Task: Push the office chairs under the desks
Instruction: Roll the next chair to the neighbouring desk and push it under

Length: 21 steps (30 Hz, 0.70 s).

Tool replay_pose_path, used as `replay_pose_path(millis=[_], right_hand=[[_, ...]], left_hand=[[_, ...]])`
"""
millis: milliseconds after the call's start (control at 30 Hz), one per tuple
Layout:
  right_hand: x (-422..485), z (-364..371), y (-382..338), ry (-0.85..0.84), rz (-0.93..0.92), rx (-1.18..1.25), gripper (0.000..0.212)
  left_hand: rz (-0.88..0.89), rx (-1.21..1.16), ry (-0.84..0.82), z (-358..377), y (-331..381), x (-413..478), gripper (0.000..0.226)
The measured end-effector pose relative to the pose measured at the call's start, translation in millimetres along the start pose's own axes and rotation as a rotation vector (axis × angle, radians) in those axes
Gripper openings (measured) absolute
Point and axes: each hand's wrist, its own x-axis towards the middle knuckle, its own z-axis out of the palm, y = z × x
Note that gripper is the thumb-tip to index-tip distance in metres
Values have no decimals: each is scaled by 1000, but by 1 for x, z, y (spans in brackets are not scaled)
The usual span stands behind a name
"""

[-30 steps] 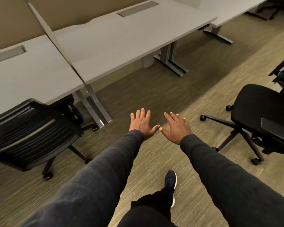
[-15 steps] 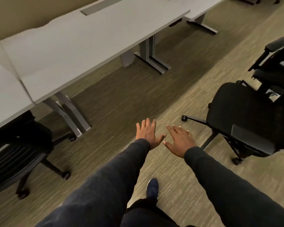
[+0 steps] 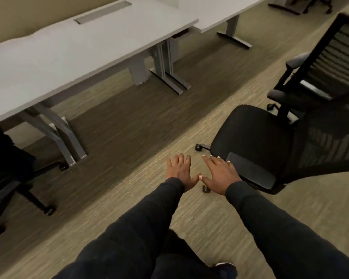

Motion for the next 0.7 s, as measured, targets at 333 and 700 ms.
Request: replay_pose_path(millis=[333, 700], right_hand=[[-50, -54, 178, -58, -28, -78, 76], [-16, -178, 338, -215, -68, -302, 68]], left_hand=[[56, -16, -22, 13, 205, 20, 84], [40, -161, -4, 5, 363, 118, 89]])
